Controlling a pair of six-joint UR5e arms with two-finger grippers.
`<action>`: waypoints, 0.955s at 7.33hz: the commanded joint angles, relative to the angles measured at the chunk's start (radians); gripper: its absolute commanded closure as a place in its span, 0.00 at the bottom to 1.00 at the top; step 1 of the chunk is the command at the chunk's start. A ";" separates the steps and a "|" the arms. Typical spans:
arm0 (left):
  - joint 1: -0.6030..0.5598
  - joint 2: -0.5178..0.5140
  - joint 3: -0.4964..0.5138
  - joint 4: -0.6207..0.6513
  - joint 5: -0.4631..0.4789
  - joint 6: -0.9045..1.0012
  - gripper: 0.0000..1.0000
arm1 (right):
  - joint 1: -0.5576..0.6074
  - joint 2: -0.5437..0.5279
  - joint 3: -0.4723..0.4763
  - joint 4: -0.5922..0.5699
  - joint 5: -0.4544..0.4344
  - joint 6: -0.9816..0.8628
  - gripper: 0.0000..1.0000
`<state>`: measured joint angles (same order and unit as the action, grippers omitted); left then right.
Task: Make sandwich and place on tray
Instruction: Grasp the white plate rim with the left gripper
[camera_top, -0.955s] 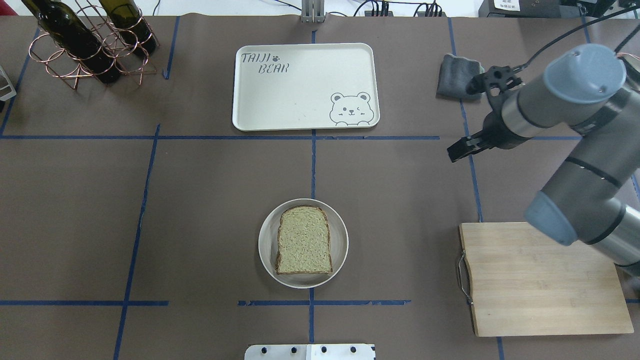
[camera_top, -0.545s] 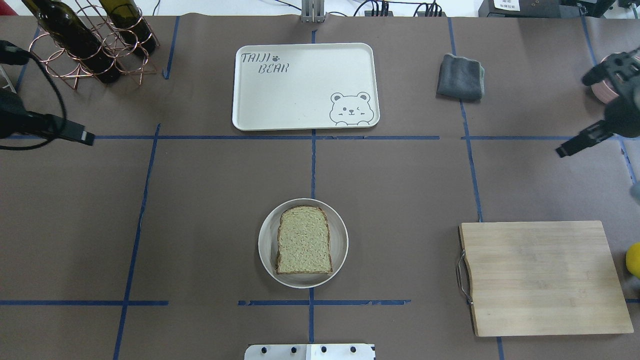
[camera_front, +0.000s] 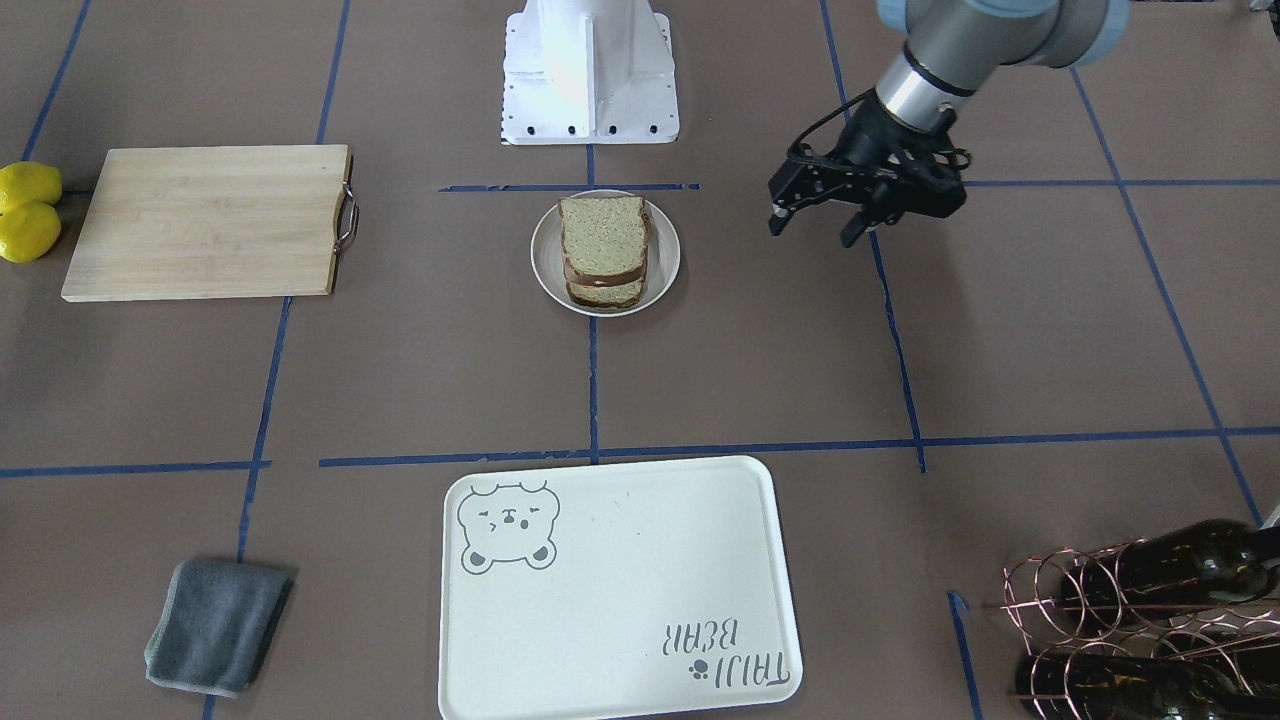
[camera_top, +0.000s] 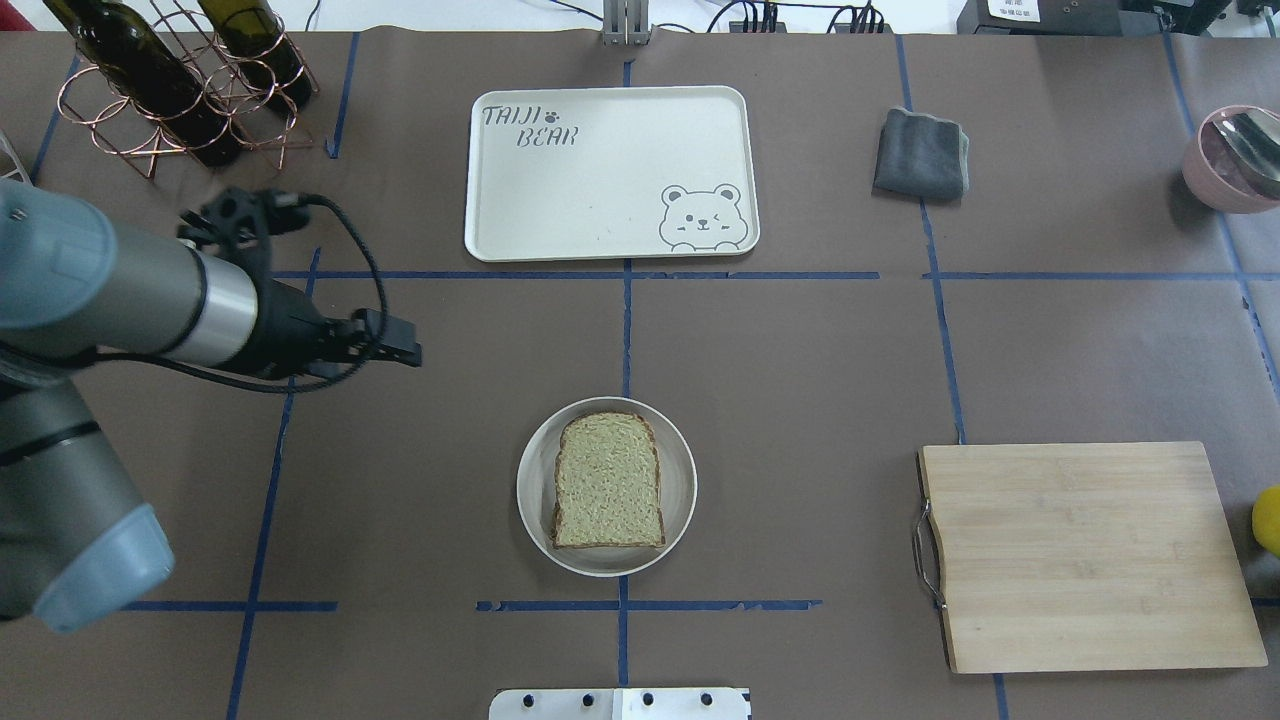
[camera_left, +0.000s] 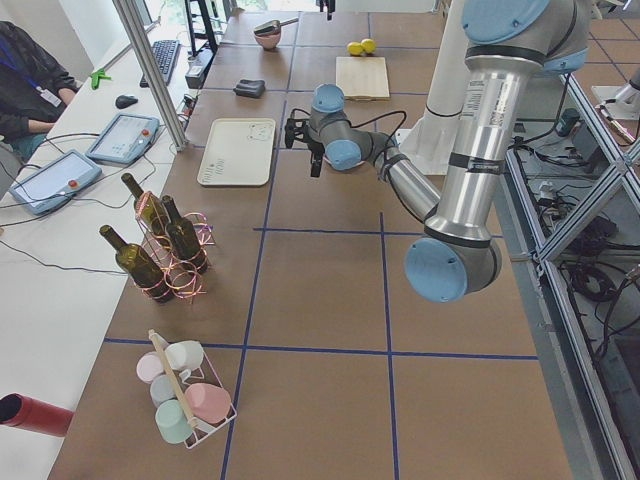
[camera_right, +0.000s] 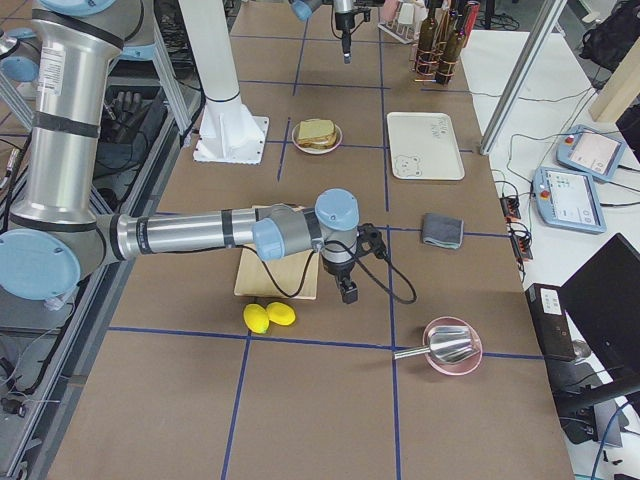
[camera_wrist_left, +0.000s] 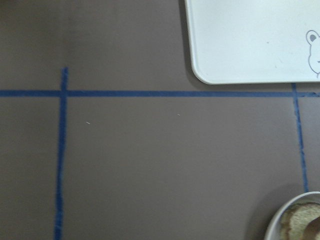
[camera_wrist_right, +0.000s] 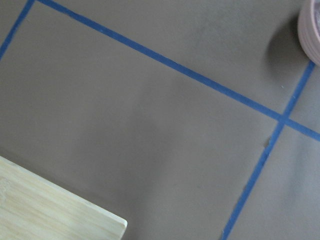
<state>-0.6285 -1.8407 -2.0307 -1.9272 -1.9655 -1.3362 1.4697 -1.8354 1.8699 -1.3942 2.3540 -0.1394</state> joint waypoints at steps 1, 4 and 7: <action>0.185 -0.083 0.050 -0.003 0.167 -0.197 0.00 | 0.046 -0.030 0.000 -0.003 0.008 -0.003 0.00; 0.246 -0.080 0.212 -0.204 0.260 -0.276 0.06 | 0.047 -0.028 0.002 -0.002 0.010 -0.003 0.00; 0.265 -0.081 0.247 -0.219 0.263 -0.274 0.20 | 0.047 -0.028 0.005 -0.002 0.011 -0.003 0.00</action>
<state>-0.3744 -1.9214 -1.7923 -2.1403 -1.7054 -1.6101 1.5170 -1.8639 1.8732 -1.3959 2.3642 -0.1427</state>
